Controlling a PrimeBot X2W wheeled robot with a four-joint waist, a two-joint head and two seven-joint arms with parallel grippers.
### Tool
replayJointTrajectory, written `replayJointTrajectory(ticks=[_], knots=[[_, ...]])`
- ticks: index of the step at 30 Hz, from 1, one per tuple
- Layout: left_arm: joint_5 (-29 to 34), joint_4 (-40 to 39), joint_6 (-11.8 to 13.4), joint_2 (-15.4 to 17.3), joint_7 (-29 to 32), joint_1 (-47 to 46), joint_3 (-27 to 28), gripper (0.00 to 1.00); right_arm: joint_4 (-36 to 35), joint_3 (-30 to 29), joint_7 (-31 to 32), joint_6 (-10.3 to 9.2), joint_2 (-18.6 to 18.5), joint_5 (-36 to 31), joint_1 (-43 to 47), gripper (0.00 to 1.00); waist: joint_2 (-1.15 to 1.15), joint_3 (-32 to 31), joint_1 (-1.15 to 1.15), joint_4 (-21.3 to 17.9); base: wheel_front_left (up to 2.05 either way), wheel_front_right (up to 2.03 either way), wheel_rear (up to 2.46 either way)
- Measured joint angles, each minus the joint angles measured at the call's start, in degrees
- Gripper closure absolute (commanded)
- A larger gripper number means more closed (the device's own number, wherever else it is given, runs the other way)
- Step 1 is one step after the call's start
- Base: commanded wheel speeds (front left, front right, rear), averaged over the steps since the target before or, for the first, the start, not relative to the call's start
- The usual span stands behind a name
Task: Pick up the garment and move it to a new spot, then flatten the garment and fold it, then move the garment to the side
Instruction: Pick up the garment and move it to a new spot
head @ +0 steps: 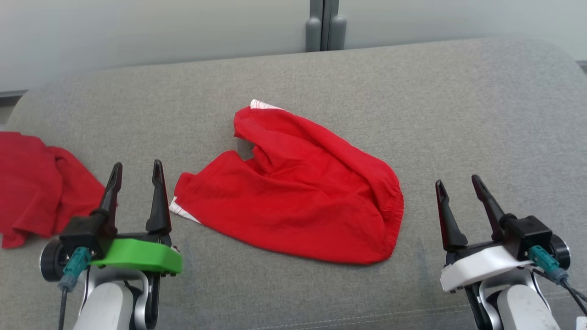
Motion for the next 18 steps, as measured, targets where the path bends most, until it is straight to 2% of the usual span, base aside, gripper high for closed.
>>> replayJointTrajectory(ticks=[18], knots=[[0.67,-2.46,2.94,2.08,1.0,9.61,-0.01,0.0,-2.9,1.08,2.26,0.0,0.15,-0.38,6.43,0.0,0.0,-5.82,0.0,-2.34,0.0,0.0,0.0]])
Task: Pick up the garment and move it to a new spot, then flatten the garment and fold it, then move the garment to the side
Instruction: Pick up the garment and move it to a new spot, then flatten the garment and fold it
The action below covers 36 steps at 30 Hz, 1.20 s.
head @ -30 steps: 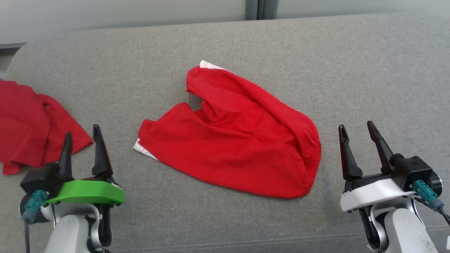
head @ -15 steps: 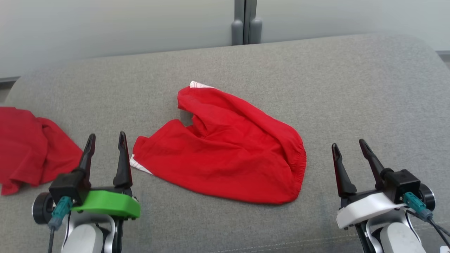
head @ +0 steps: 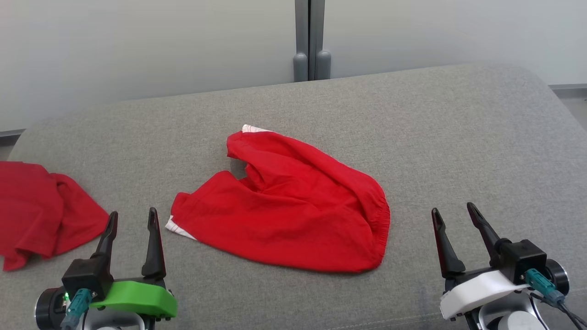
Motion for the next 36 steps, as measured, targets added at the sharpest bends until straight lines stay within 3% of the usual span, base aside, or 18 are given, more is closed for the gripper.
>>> replayJointTrajectory(ticks=[15,27,28,36], knots=[[-0.71,-0.52,-0.07,0.14,0.73,0.15,-1.08,0.0,-1.11,1.09,1.18,0.0,0.04,-0.16,0.24,0.0,0.0,1.06,0.0,1.26,0.0,0.0,0.0],[-0.49,-0.8,-0.57,-1.04,0.15,-3.35,-2.75,0.0,2.54,13.92,4.98,0.01,-7.6,-1.0,-2.16,0.0,0.0,5.36,0.0,4.79,0.0,0.0,0.0],[-0.49,-0.45,-0.68,-1.47,-0.11,-4.04,-2.96,0.0,3.87,17.07,5.63,0.01,-9.37,-1.01,-2.74,0.0,0.0,6.41,0.0,5.45,0.0,0.0,0.0],[-0.7,2.03,-1.81,-3.02,-1.23,-6.02,-3.69,0.0,8.38,22.98,7.37,0.01,-13.38,-0.32,-3.54,0.0,0.0,9.36,0.0,8.31,0.0,0.0,0.0]])
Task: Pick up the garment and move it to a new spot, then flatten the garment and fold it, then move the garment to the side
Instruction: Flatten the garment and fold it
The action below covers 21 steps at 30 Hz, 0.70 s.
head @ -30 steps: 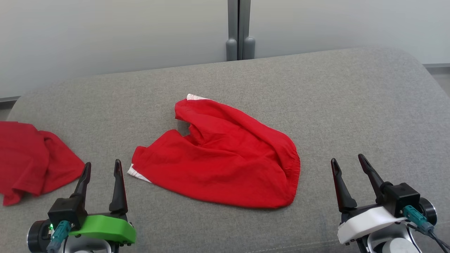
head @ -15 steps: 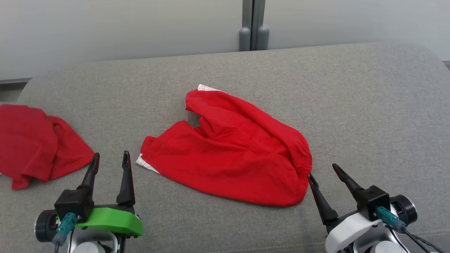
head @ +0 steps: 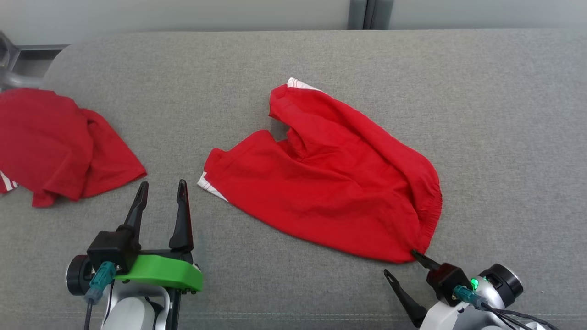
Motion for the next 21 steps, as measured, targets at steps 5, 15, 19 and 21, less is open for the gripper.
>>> replayJointTrajectory(ticks=[5,15,19,21], knots=[[-0.16,1.25,-0.29,-0.42,-0.41,-0.83,0.25,0.0,2.27,-0.08,-0.58,0.0,-0.53,-2.88,-2.48,0.0,0.0,1.77,0.0,1.22,0.0,0.0,0.0],[-0.02,2.66,-0.97,-0.69,-0.64,-1.36,0.23,0.0,5.82,2.43,1.45,-0.02,-0.16,2.71,-5.97,1.0,0.0,2.34,0.0,0.81,0.0,0.0,0.0],[0.04,2.6,-0.96,-0.6,-0.75,-1.38,0.57,0.0,2.97,4.22,5.83,-0.02,-1.4,8.72,-6.2,1.0,0.0,2.37,0.0,-0.41,0.0,0.0,0.0],[0.05,2.53,-0.96,-0.46,-0.8,-1.4,0.82,0.0,0.52,5.16,9.43,-0.01,-2.76,11.41,-6.2,1.0,0.0,2.43,0.0,-1.18,0.0,0.0,0.0]])
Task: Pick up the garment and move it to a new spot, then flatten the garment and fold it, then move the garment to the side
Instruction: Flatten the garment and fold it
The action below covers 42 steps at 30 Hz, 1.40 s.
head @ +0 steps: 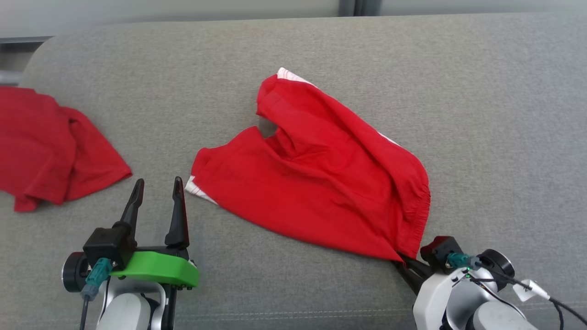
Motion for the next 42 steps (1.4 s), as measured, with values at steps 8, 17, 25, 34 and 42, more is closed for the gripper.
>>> replayJointTrajectory(ticks=[8,17,25,34,42], knots=[[0.16,-1.27,0.45,0.94,-0.01,-0.01,0.79,0.0,-15.91,-1.51,16.58,0.0,-5.47,10.6,3.45,1.0,0.0,0.58,0.0,-3.55,0.0,0.0,0.0],[0.27,-2.78,0.85,1.9,0.59,-0.74,0.75,0.0,-29.78,-13.27,30.93,-0.01,-4.16,30.04,3.95,1.0,0.0,1.97,0.0,-6.32,0.0,0.0,0.0],[1.14,-3.88,0.37,1.63,1.34,-4.15,-1.29,0.0,-17.41,-25.28,38.49,-0.02,-2.0,41.64,-9.42,1.0,0.0,5.15,0.0,-5.71,0.0,0.0,0.0],[1.45,-2.35,-1.2,-0.53,0.91,-8.57,-3.9,0.0,2.29,-31.94,38.09,-0.02,0.79,40.4,-24.68,1.0,0.0,8.85,0.0,-1.83,0.0,0.0,0.0],[1.68,-0.43,-1.81,-1.63,0.26,-10.14,-4.28,0.0,11.01,-27.65,28.14,-0.02,1.18,37.19,-30.46,0.0,0.0,11.17,0.01,1.14,0.0,0.0,0.0]])
